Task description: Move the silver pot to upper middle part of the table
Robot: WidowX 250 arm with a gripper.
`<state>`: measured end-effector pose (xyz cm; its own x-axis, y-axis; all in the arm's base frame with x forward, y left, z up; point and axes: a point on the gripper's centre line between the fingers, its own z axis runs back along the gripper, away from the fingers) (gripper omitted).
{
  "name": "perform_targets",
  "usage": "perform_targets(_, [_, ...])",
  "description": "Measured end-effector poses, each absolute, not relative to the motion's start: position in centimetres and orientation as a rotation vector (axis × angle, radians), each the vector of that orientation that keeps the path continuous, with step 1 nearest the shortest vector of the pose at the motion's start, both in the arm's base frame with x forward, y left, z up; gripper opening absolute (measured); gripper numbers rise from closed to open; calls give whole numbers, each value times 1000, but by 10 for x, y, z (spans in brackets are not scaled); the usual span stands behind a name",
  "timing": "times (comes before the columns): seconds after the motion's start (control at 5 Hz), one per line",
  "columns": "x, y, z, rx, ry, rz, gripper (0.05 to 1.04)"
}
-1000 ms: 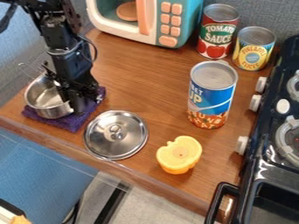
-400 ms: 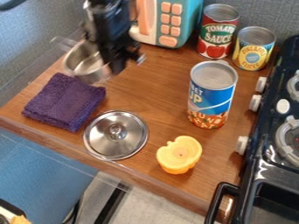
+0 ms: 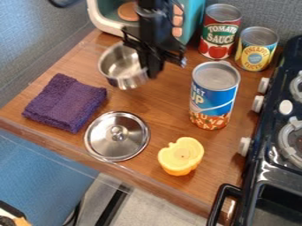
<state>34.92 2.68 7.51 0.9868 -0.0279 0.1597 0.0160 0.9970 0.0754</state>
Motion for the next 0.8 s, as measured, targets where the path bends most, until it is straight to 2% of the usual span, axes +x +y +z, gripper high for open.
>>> perform_targets(0.4, [379,-6,66,122,-183,36,79])
perform_targets(0.8, [406,-5,67,123,-200,89,79])
